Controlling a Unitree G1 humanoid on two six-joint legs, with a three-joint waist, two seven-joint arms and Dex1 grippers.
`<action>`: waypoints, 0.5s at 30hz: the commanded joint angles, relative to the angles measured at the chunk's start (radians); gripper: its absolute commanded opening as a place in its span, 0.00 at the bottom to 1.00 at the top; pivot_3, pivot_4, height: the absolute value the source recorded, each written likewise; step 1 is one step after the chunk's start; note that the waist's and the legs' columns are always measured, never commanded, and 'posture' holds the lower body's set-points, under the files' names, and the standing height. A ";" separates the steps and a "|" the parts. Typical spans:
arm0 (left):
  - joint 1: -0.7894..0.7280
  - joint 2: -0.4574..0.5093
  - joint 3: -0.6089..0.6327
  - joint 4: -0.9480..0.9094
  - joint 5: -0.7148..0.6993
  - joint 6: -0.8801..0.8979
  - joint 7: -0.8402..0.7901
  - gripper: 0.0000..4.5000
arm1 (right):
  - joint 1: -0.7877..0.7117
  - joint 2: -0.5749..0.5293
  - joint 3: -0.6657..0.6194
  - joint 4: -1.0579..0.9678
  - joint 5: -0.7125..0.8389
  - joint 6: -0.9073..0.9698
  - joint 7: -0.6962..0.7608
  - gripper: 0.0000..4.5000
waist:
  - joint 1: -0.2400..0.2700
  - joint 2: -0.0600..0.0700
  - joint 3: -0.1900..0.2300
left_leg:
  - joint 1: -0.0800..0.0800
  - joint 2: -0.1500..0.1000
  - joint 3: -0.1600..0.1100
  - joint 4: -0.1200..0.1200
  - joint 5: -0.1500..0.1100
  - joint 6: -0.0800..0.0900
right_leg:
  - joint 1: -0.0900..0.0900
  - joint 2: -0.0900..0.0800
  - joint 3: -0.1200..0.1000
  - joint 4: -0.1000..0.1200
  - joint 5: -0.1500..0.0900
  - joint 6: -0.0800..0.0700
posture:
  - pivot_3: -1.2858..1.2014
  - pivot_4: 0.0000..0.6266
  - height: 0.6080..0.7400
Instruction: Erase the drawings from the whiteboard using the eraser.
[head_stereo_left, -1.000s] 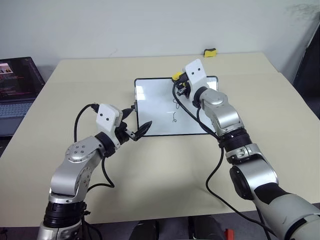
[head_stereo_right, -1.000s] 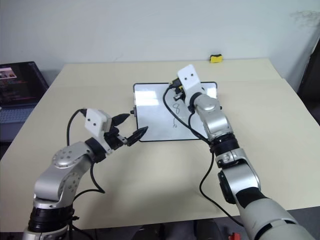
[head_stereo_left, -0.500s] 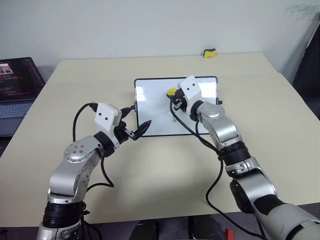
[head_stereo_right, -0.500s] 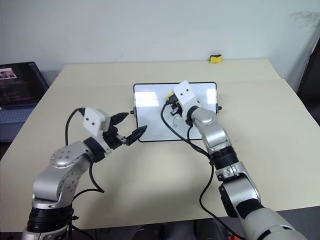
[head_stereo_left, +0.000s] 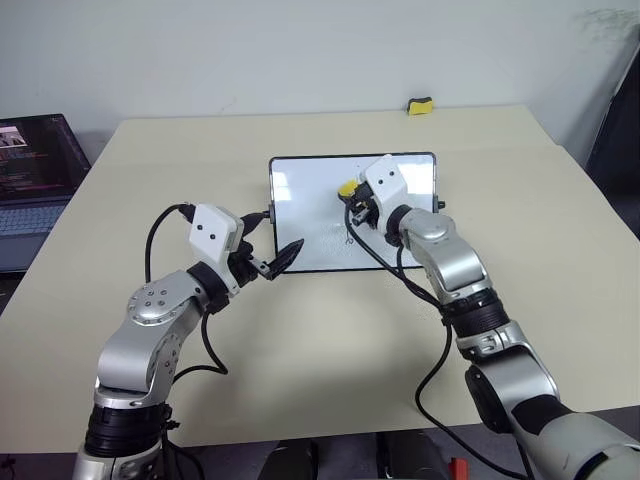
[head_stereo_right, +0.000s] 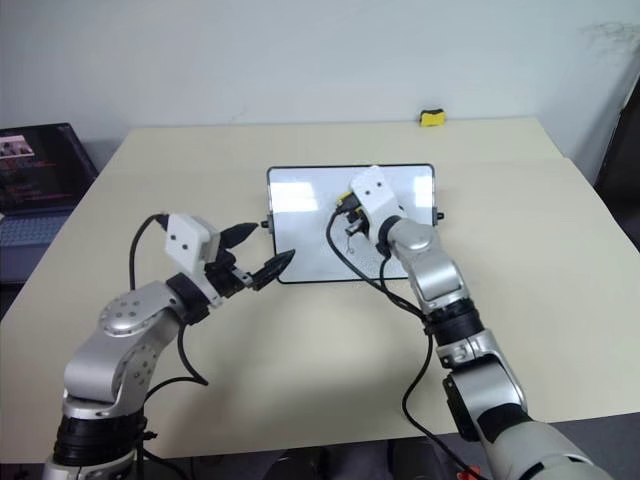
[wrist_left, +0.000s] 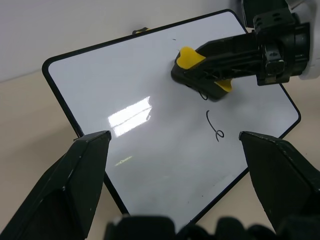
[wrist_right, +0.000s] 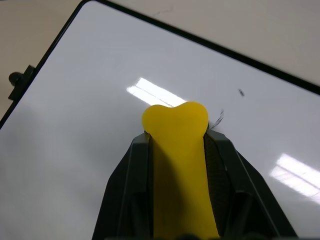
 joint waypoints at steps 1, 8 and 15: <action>-0.012 0.004 0.004 -0.022 -0.003 -0.017 -0.007 1.00 | -0.051 0.000 -0.023 -0.045 0.006 -0.034 -0.012 0.24 | 0.000 0.000 0.000 | 0.000 0.000 0.000 0.000 0.000 0.000 | 0.000 0.000 0.000 0.000 0.000 0.000 | 0.52 0.24 1.00; -0.011 0.006 0.003 -0.026 -0.005 -0.012 -0.009 1.00 | -0.094 -0.005 -0.024 0.037 -0.007 -0.102 -0.022 0.24 | 0.000 0.000 0.000 | 0.000 0.000 0.000 0.000 0.000 0.000 | 0.000 0.000 0.000 0.000 0.000 0.000 | 0.52 0.24 1.00; -0.006 0.007 0.004 -0.035 -0.006 -0.007 -0.007 1.00 | -0.111 -0.026 -0.014 0.136 -0.042 -0.174 -0.035 0.24 | 0.000 0.000 0.000 | 0.000 0.000 0.000 0.000 0.000 0.000 | 0.000 0.000 0.000 0.000 0.000 0.000 | 0.52 0.24 1.00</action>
